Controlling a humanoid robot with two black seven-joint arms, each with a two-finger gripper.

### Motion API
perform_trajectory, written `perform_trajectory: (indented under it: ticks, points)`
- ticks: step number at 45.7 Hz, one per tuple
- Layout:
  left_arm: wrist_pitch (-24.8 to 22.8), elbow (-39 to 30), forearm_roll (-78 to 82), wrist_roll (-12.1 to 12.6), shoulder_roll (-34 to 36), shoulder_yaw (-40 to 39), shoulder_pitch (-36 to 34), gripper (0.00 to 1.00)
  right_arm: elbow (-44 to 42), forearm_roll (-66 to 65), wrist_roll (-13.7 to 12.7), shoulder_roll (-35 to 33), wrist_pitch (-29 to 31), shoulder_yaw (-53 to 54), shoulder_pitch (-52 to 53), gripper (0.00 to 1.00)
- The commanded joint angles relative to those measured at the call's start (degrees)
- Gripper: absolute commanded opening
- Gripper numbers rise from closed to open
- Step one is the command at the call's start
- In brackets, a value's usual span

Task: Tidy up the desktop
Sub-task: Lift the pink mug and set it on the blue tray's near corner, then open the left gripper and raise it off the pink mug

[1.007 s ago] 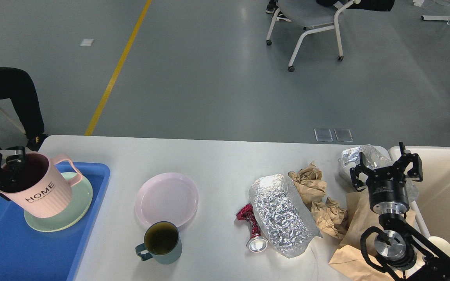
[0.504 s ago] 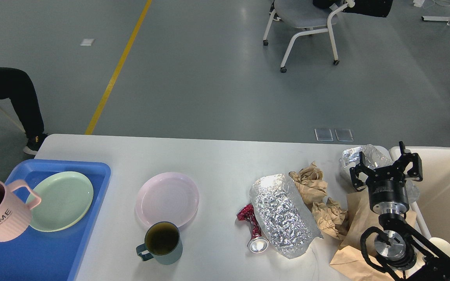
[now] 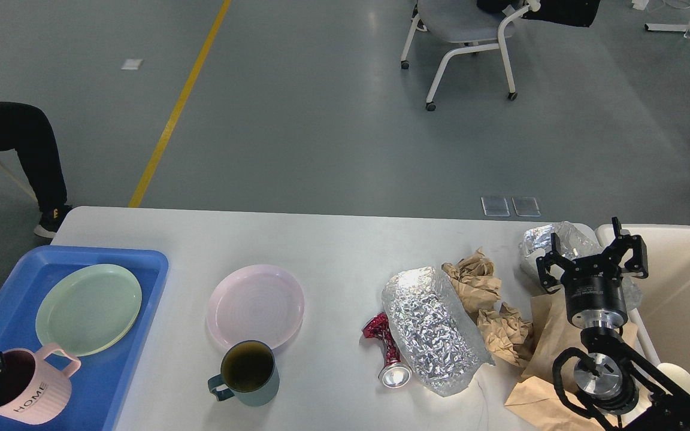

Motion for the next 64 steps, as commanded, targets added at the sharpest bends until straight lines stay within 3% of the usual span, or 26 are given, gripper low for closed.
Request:
perform_trajectory:
  ticks: [1,26,30,36,40,46,55,59,64]
  points:
    - [0.15,0.23,0.09,-0.03,-0.21,-3.9,4.19,0.0,-0.05,0.0,0.0,0.0,0.0,0.0,0.0,1.0]
    - [4.54,1.02,-0.96,0.06,-3.73,-3.46,7.18,0.01,-0.05,0.0,0.0,0.0,0.0,0.0,0.0,1.0]
    - [4.54,1.11,-1.23,-0.12,-3.64,-3.64,7.18,0.13,-0.05,0.0,0.0,0.0,0.0,0.0,0.0,1.0]
    - [4.72,2.07,-1.84,-0.03,-3.64,-3.9,7.18,0.61,0.03,0.0,0.0,0.0,0.0,0.0,0.0,1.0]
    - [4.63,2.07,-1.84,-0.03,-3.73,-3.9,7.1,0.78,0.03,0.0,0.0,0.0,0.0,0.0,0.0,1.0]
    - [4.46,2.07,-1.84,0.14,-3.81,-3.64,6.92,0.87,-0.05,0.0,0.0,0.0,0.0,0.0,0.0,1.0]
    - [2.44,1.81,-1.84,0.5,-3.55,-2.67,5.25,0.92,-0.05,0.0,0.0,0.0,0.0,0.0,0.0,1.0]
    - [-1.86,1.63,-1.84,0.41,-3.55,1.09,0.17,0.92,-0.05,0.0,0.0,0.0,0.0,0.0,0.0,1.0]
    - [-7.05,0.41,-2.1,0.14,-6.0,10.67,-11.07,0.92,-0.05,0.0,0.0,0.0,0.0,0.0,0.0,1.0]
